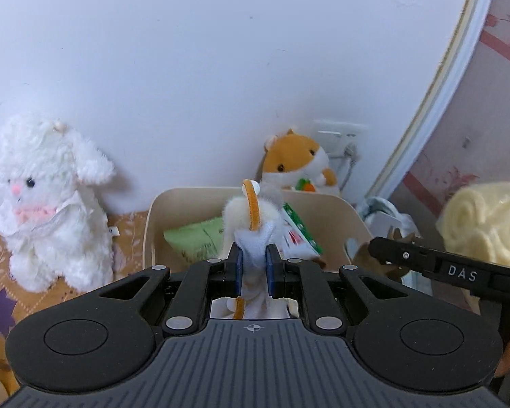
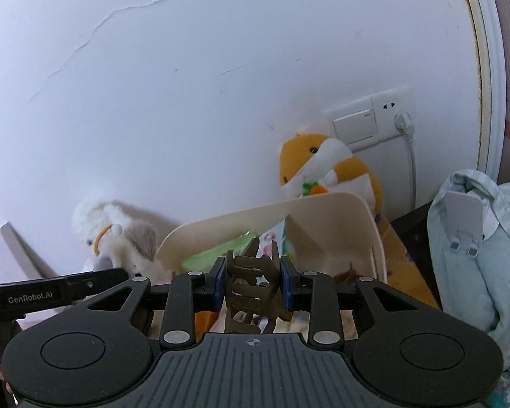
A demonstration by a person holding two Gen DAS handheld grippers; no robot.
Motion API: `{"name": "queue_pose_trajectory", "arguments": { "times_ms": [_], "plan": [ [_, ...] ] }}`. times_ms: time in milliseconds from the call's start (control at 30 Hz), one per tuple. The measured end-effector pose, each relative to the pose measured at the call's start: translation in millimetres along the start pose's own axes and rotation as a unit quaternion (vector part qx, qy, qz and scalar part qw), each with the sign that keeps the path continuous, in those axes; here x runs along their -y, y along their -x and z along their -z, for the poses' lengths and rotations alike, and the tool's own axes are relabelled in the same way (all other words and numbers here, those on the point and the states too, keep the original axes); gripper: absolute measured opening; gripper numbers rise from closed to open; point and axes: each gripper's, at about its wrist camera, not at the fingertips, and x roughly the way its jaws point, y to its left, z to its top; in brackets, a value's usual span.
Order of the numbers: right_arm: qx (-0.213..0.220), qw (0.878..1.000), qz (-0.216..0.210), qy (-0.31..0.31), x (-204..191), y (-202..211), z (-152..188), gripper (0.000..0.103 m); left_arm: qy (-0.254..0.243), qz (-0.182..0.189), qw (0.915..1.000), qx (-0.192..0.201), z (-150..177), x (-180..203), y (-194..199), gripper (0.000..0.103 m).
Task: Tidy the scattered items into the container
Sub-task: 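Carry hat and claw clip into the basket and open both tools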
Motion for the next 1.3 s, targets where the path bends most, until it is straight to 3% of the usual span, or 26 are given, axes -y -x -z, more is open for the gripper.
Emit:
{"name": "queue_pose_trajectory", "arguments": {
  "times_ms": [233,400,433,500,533,567,633,667,733,800,1100,1300],
  "plan": [
    [-0.008,0.999,0.03,-0.006,19.9,-34.1,-6.7,0.029,0.018,-0.024,0.9992,-0.024,3.5,2.7,-39.8,0.013],
    [-0.041,0.998,0.048,0.014,26.5,-55.5,6.7,0.029,-0.005,-0.054,0.9978,-0.037,14.9,4.8,-53.1,0.014],
    [-0.048,0.997,0.05,0.019,26.3,-57.8,10.1,0.03,-0.009,-0.056,0.9976,-0.04,17.1,4.2,-54.8,0.018],
    [-0.058,0.997,0.05,0.02,27.0,-61.0,16.2,0.033,-0.02,-0.052,0.9974,-0.046,21.2,3.6,-55.1,0.041],
    [-0.058,0.997,0.049,0.017,27.3,-60.5,18.5,0.045,-0.023,-0.053,0.9974,-0.043,22.9,4.2,-53.6,0.06],
    [-0.057,0.997,0.047,0.014,27.6,-59.7,19.9,0.05,-0.027,-0.057,0.9975,-0.033,24.9,4.6,-49.8,0.072],
    [-0.056,0.998,0.039,0.016,24.3,-56.6,21.7,0.071,-0.031,-0.061,0.9975,-0.017,27.1,4.9,-43.4,0.078],
    [-0.056,0.997,0.039,0.024,21.5,-55.5,21.9,0.076,-0.032,-0.06,0.9976,-0.016,27.1,4.4,-40.9,0.078],
    [-0.05,0.996,0.045,0.051,12.3,-50.7,23.3,0.095,-0.031,-0.058,0.9976,-0.022,26.6,2.9,-37.1,0.078],
    [-0.034,0.996,0.05,0.072,3.3,-42.3,26.4,0.103,-0.031,-0.061,0.9974,-0.023,27.6,-0.6,-30.6,0.078],
    [0.002,0.996,0.035,0.079,-17.7,5.8,58.6,0.103,-0.038,-0.096,0.9939,-0.037,50.5,-40.1,4.9,0.079],
    [-0.04,0.996,0.029,0.079,-24.7,13.0,99.3,0.103,-0.037,-0.103,0.9914,-0.071,73.6,-71.0,16.9,0.079]
  ]
}}
